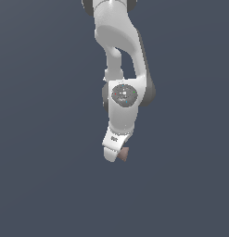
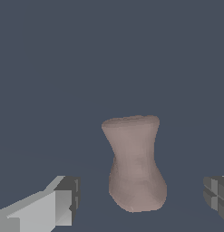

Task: Pick up the object and move it to a goal position.

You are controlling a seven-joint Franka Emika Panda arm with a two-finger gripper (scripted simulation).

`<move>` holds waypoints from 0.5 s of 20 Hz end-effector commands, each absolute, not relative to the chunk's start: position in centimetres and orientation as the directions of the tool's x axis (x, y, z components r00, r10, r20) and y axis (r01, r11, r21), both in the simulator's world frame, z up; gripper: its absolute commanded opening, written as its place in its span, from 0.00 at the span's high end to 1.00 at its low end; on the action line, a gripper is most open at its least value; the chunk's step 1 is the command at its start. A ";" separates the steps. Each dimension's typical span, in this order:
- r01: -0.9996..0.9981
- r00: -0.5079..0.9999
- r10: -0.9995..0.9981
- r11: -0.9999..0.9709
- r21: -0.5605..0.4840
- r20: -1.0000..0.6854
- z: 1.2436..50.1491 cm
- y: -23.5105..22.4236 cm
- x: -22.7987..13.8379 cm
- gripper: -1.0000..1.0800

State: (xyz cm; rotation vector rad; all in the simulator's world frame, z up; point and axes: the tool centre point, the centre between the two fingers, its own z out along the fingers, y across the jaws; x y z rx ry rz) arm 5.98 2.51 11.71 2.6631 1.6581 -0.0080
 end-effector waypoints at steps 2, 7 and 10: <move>0.918 0.396 0.918 -0.396 0.000 -0.003 11.4 2.5 6.2 0.04; 0.932 0.362 0.932 -0.362 0.000 0.000 11.2 2.5 6.4 0.04; 0.934 0.356 0.934 -0.356 0.000 0.000 11.1 2.5 6.5 0.04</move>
